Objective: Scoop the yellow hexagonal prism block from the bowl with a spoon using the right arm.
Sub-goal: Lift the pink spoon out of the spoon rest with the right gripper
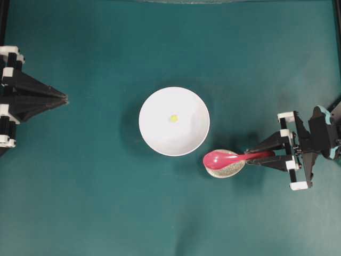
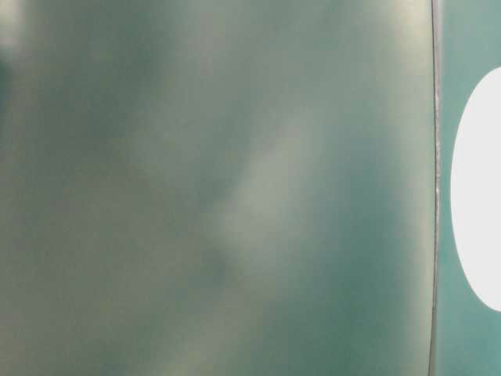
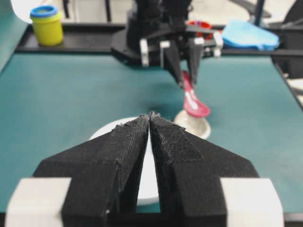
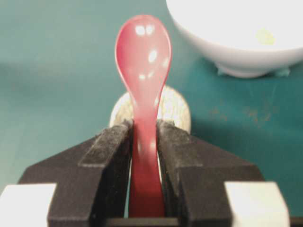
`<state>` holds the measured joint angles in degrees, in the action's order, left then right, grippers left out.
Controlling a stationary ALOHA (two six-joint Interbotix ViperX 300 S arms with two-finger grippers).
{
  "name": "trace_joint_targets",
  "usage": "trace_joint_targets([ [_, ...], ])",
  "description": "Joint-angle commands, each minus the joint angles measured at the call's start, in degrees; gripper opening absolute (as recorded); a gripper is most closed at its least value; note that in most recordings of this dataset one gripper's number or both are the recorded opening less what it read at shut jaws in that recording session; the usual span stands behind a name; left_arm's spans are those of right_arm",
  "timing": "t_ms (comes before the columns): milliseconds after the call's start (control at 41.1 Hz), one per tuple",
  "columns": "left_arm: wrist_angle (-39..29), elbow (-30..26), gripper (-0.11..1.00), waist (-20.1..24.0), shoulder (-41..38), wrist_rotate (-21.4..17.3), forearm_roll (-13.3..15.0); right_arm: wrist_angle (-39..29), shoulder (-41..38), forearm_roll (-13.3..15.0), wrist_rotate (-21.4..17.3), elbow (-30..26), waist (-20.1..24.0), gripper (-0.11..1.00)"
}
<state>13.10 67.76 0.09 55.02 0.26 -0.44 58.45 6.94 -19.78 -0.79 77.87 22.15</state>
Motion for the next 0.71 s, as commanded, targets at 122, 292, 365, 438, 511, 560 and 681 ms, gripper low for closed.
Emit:
trace_joint_targets([
  [122,0.09,-1.58,0.11,0.09,-0.35,0.00,-0.18,-11.78,9.40,-0.09,5.01,-3.52,-3.60,0.24],
  [292,0.09,-1.58,0.11,0.09,-0.26,0.00,-0.18,-21.18,15.64,-0.09,8.61,-6.33,-6.42,0.24],
  [365,0.09,-1.67,0.11,0.09,-0.26,0.00,-0.18,-26.10,18.46,0.00,10.11,-7.73,-7.82,0.24],
  [438,0.09,-1.58,0.11,0.09,-0.18,0.00,-0.18,-29.97,20.57,0.00,11.25,-9.14,-8.88,0.24],
  [511,0.09,-1.58,0.11,0.09,-0.18,0.00,-0.18,-33.49,22.41,0.18,12.04,-10.46,-9.84,0.24],
  [560,0.09,-1.67,0.11,0.09,-0.18,0.00,-0.18,-35.68,23.55,0.18,12.48,-11.34,-10.28,0.24],
  [681,0.09,-1.58,0.11,0.09,-0.18,0.00,-0.18,-39.73,25.31,0.44,13.18,-13.01,-11.16,0.24],
])
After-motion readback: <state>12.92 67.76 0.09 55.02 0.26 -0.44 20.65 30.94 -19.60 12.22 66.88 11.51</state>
